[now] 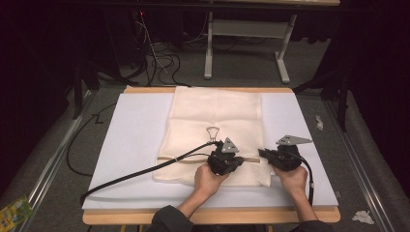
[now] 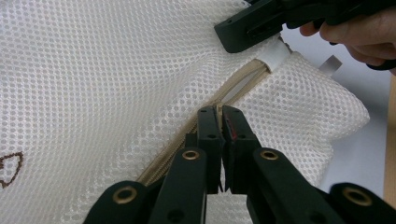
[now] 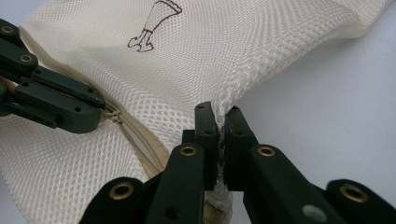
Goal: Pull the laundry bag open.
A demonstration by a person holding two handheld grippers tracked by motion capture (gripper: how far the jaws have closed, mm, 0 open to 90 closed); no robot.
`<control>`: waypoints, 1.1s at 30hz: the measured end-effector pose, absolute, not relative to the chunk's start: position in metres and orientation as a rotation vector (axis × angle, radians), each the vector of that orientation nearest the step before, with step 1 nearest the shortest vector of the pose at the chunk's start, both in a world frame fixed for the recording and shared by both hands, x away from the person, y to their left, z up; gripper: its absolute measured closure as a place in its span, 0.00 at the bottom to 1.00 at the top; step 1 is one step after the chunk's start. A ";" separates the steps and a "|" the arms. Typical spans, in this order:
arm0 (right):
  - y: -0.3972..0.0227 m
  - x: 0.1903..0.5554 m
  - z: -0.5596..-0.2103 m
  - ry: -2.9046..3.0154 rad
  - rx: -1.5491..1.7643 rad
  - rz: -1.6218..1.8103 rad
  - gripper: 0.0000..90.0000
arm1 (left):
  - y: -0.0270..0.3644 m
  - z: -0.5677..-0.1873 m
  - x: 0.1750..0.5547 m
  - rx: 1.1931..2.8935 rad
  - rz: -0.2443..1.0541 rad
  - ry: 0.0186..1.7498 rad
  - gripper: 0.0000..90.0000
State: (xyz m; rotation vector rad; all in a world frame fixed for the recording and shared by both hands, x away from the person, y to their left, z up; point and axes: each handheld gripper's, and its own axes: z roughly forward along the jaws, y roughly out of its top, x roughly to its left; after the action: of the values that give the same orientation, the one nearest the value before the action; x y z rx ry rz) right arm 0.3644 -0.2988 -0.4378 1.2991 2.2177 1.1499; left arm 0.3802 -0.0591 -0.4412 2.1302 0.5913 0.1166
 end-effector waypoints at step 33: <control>-0.296 0.367 -0.438 2.209 1.301 1.117 0.98 | -0.037 -0.436 0.380 2.120 0.154 0.604 0.97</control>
State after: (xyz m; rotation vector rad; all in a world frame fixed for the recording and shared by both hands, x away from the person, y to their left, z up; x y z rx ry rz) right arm 0.3670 -0.2955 -0.4381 1.3008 2.2090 1.1174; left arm 0.3798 -0.0366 -0.4362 2.1202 0.6036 0.1540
